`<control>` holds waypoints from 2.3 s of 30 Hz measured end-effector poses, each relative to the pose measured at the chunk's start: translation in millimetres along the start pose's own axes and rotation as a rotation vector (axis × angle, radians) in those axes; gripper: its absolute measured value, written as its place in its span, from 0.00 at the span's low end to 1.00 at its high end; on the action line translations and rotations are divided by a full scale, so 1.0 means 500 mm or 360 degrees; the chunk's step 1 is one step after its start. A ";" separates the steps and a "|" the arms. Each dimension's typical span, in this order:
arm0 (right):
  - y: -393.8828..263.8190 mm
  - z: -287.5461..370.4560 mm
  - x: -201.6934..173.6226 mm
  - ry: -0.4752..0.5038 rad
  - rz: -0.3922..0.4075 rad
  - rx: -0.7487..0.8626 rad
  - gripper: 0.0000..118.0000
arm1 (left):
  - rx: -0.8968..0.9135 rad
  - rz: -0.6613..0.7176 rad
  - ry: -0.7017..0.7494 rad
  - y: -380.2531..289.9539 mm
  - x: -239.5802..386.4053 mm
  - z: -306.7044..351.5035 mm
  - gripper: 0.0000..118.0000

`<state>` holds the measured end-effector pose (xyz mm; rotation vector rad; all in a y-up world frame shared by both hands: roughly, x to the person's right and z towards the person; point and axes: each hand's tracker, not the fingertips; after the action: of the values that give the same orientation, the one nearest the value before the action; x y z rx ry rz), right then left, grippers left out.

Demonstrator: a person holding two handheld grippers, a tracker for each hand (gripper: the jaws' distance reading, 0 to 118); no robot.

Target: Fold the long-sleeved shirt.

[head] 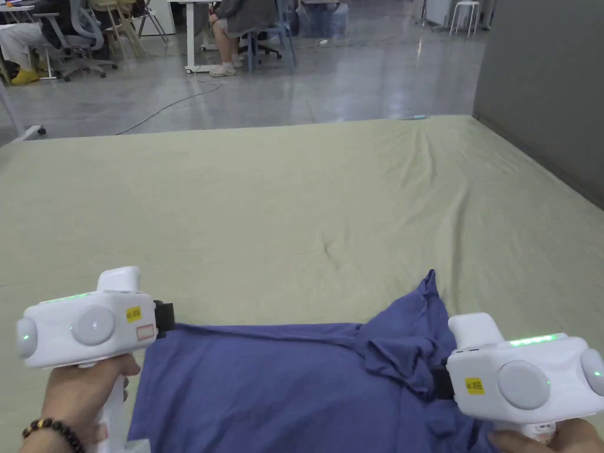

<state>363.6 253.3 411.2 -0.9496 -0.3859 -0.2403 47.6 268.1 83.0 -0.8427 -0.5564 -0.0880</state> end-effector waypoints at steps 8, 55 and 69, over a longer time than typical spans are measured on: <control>-0.009 0.005 0.053 -0.0044 -0.0124 -0.0033 0.00 | -0.0555 -0.0059 0.0179 0.037 -0.029 -0.308 1.00; -0.040 0.134 0.141 0.0198 -0.0028 -0.0019 0.04 | -0.0174 -0.0146 -0.0192 -0.207 -0.054 0.200 0.00; -0.174 -0.012 0.129 0.0089 0.0107 -0.0480 0.17 | -0.0589 -0.0130 -0.0164 -0.372 -0.054 0.132 0.00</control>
<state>391.6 197.4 500.0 -1.2477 -0.2694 -0.2676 -57.5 187.7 231.5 -1.1891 -0.6830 -0.2279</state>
